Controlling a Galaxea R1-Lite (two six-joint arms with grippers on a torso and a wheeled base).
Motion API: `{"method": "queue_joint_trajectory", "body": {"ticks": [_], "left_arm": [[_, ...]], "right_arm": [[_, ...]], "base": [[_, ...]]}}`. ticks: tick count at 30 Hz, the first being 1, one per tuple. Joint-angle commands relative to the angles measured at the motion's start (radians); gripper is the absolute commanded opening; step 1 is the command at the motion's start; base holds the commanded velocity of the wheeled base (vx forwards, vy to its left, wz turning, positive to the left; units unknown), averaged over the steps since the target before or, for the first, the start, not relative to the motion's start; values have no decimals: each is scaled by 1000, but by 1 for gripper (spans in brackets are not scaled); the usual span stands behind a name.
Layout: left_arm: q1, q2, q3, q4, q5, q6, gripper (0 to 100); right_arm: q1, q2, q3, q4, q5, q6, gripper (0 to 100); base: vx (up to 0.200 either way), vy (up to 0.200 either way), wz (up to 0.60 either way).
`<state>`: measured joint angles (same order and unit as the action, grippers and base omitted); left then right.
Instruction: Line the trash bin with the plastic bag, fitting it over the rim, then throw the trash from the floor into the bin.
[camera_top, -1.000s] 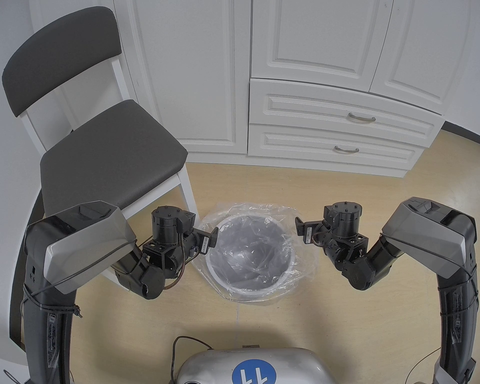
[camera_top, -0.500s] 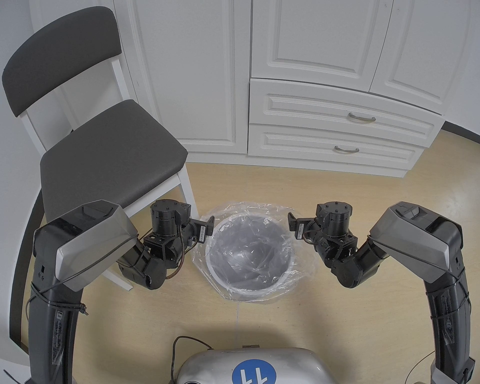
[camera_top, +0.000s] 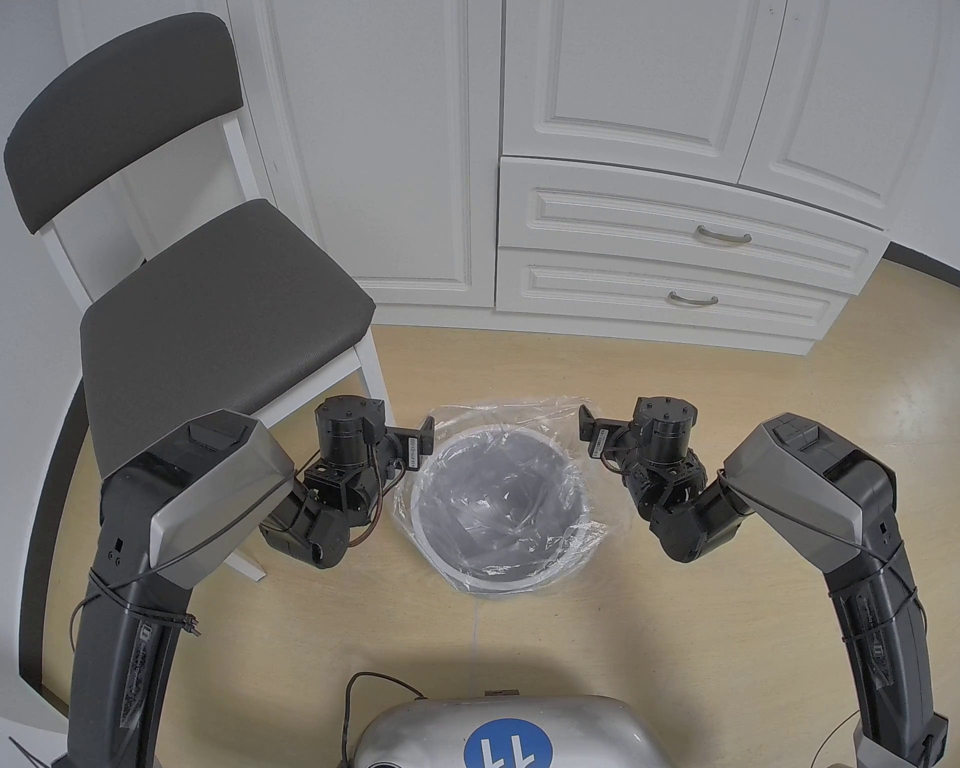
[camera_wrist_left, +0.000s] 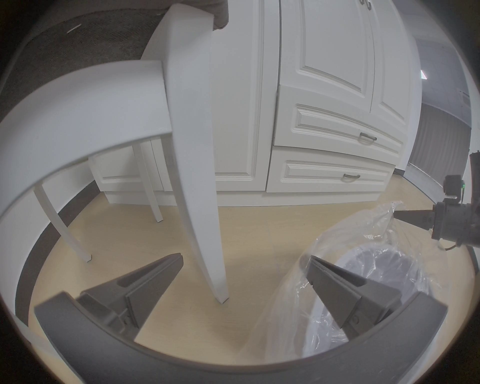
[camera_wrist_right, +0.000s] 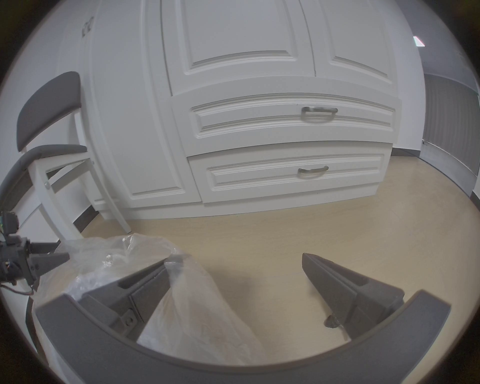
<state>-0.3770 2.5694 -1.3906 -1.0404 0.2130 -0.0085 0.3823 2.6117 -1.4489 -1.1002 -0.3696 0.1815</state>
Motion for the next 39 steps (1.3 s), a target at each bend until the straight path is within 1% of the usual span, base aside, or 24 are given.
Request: {"method": "queue_joint_trajectory", "body": {"ticks": [1,14,18,24,31,32,34,36,39], "left_arm": [[-2,38,-28,-1,5,-4,100],[9,112,-133,10,26,-5,100],[18,114,-137,49,26,-7,100],[35,129,-171,103,26,-34,100],[41,120,-153,152,26,-38,100],[41,112,-128,171,28,-36,100],[41,111,-126,172,28,-36,100],[41,78,-85,203,25,-34,100],[41,54,-70,206,25,-34,100]], "right_arm": [[-8,50,-39,5,0,10,100],[-13,113,-102,10,1,23,100],[-14,128,-108,25,4,23,100],[-14,146,-110,33,8,23,100],[-14,148,-102,34,9,23,100],[-14,148,-94,36,11,21,100],[-14,148,-94,36,11,21,100],[-14,148,-87,40,12,21,100],[-16,134,-84,40,12,23,100]], "base": [[0,0,0],[0,0,0],[0,0,0],[0,0,0],[0,0,0],[0,0,0],[0,0,0],[0,0,0],[0,0,0]]}}
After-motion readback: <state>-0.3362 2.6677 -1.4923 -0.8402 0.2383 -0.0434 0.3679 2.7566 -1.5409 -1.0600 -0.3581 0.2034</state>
